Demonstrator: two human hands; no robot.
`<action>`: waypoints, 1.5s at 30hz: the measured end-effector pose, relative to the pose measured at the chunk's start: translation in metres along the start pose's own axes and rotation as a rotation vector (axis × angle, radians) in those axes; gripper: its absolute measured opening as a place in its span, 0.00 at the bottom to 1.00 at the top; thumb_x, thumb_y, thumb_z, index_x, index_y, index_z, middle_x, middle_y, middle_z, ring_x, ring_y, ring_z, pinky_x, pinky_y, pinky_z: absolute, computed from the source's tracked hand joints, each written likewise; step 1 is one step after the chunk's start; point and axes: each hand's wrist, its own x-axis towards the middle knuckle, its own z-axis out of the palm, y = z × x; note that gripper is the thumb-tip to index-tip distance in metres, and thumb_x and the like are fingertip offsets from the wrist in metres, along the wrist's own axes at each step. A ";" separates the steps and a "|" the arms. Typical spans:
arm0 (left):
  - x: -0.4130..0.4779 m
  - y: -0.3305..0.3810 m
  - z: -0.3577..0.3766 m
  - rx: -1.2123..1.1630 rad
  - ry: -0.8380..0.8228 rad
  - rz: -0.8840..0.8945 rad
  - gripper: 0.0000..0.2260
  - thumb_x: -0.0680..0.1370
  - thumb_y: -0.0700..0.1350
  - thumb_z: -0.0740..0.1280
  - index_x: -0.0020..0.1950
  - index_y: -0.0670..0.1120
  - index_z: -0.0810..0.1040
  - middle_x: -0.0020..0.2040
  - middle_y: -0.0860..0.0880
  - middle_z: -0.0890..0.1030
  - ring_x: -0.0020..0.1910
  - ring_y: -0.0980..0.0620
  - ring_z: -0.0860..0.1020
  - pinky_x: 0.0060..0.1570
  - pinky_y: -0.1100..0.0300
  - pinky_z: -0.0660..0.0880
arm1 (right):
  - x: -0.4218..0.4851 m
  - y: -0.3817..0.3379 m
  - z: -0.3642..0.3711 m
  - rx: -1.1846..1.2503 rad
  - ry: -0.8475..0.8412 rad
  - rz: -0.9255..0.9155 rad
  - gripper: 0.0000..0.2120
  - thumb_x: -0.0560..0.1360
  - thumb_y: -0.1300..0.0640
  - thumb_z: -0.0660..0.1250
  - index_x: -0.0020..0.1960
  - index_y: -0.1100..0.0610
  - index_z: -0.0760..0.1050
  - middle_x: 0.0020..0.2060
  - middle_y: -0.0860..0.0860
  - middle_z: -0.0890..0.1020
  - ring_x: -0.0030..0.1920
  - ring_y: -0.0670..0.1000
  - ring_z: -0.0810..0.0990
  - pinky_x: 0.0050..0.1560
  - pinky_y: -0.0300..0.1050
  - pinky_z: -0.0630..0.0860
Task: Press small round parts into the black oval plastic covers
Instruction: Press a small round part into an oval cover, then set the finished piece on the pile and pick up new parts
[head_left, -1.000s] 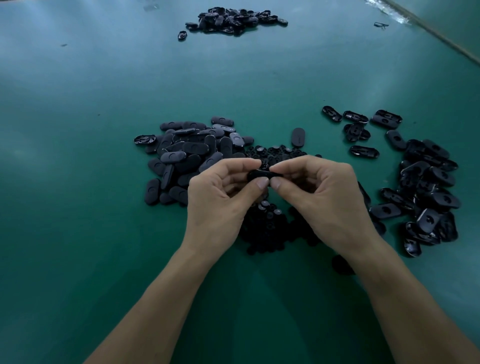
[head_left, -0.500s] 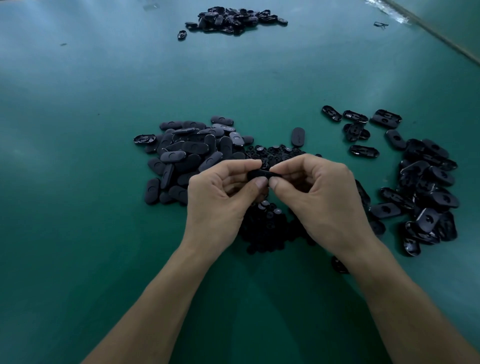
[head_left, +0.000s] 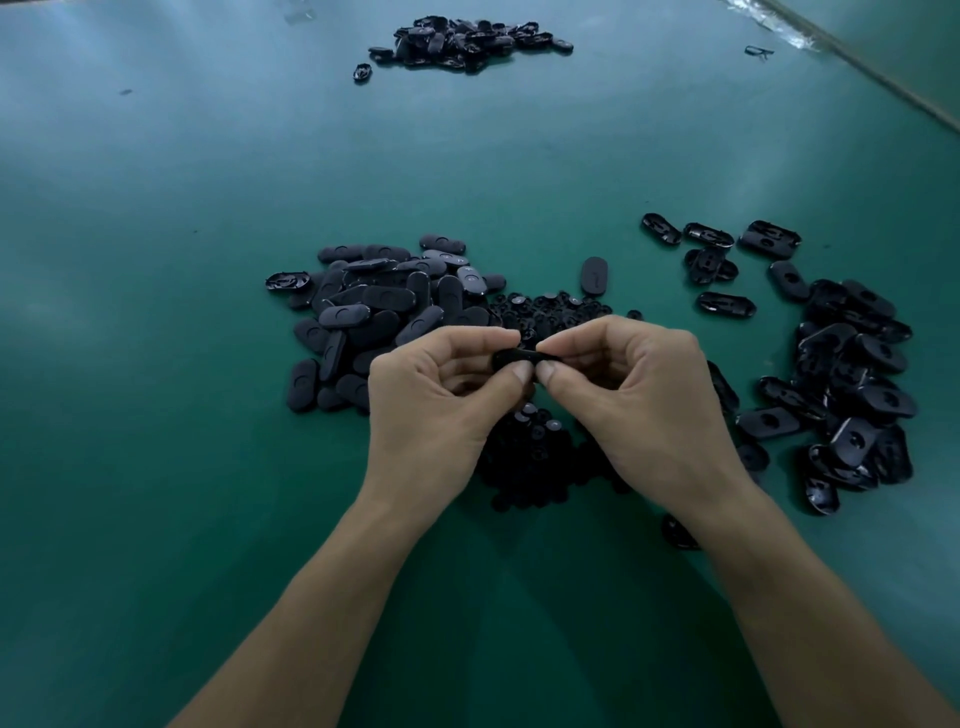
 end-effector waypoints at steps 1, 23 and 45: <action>0.000 -0.001 0.000 -0.004 0.005 -0.001 0.11 0.72 0.36 0.77 0.46 0.52 0.85 0.39 0.52 0.86 0.38 0.54 0.85 0.42 0.63 0.81 | 0.000 0.000 0.000 0.000 -0.001 -0.001 0.05 0.73 0.62 0.74 0.46 0.53 0.84 0.36 0.45 0.85 0.36 0.43 0.84 0.37 0.33 0.78; 0.006 -0.006 0.001 -0.160 0.288 -0.018 0.29 0.72 0.43 0.73 0.73 0.46 0.69 0.65 0.44 0.78 0.62 0.53 0.79 0.52 0.64 0.79 | 0.031 0.009 -0.055 -0.953 0.148 0.354 0.19 0.80 0.50 0.63 0.71 0.46 0.70 0.68 0.56 0.69 0.69 0.61 0.63 0.68 0.58 0.62; 0.006 -0.007 -0.002 -0.001 0.252 0.032 0.14 0.74 0.44 0.72 0.59 0.54 0.79 0.65 0.48 0.74 0.58 0.54 0.80 0.55 0.63 0.79 | 0.053 0.015 -0.068 -0.891 0.226 0.237 0.07 0.80 0.59 0.65 0.52 0.50 0.80 0.52 0.58 0.81 0.48 0.61 0.80 0.51 0.56 0.80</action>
